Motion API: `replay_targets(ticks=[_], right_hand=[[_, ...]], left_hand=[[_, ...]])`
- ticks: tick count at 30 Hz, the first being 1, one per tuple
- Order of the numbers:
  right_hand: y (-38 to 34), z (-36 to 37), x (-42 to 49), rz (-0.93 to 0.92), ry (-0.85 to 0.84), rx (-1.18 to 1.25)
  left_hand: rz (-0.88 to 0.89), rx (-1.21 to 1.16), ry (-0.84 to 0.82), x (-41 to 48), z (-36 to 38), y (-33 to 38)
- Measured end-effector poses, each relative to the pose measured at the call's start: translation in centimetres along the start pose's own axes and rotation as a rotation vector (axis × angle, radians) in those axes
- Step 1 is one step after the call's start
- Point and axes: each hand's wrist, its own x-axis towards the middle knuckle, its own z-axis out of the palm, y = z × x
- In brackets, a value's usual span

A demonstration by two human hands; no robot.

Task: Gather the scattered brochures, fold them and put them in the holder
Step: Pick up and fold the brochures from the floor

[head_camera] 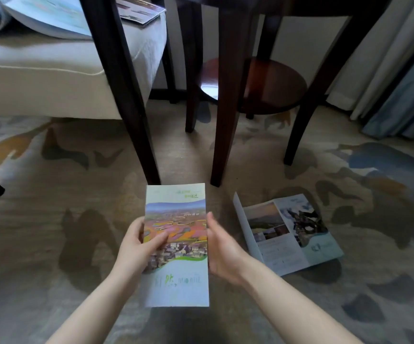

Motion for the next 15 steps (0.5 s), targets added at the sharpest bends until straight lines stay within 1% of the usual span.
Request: replay_targets(ticks=[1,2,3,4,6,7,8,9,10,11,12,13,14,15], right_hand=[[0.3,-0.1,0.0,-0.056,0.071,-0.086],[0.6,-0.2,0.1,-0.109,0.184,-0.171],[1.2,-0.5,0.2,-0.149,0.284,-0.226],[1.9,-0.9,0.4,-0.153,0.339,-0.231],[3.4,-1.3,0.9,-0.132,0.406,-0.184],[4.1,-1.4,1.0,-0.126,0.425,-0.188],[4.7,-1.5,1.0,-0.134,0.443,-0.224],[5.3,-1.6,0.9,-0.168,0.477,-0.309],[5.6,-2.1,0.6,-0.220,0.561,-0.487],[5.5,-3.0,0.2,-0.269,0.743,-0.750],[5.1,-4.2,-0.3,-0.341,0.980,-1.017],[4.4,-5.6,-1.0,-0.353,1.156,-1.211],[3.7,-7.0,-1.6,-0.273,1.238,-1.300],[3.0,-8.4,-2.0,-0.121,1.218,-1.314]], left_hand=[[0.012,0.011,0.006,0.3,0.2,-0.3],[-0.009,-0.009,-0.001,0.2,0.4,-0.3],[-0.068,-0.036,-0.017,0.3,0.4,-0.8],[-0.141,-0.061,-0.032,0.2,0.6,-1.2],[-0.274,-0.032,-0.127,-0.4,0.9,-2.3],[-0.307,-0.013,-0.167,-0.8,0.9,-3.1],[-0.324,-0.009,-0.178,-1.2,0.9,-3.8],[-0.322,-0.012,-0.148,-1.2,0.8,-4.6],[-0.320,-0.003,-0.106,-1.3,0.8,-5.3],[-0.319,0.010,-0.066,-1.2,0.8,-5.8],[-0.325,0.017,-0.032,-1.1,0.9,-6.1],[-0.335,0.019,-0.008,-0.9,1.0,-6.5],[-0.343,0.021,0.004,-0.8,1.2,-6.6],[-0.342,0.019,0.003,-0.7,1.3,-6.7]])
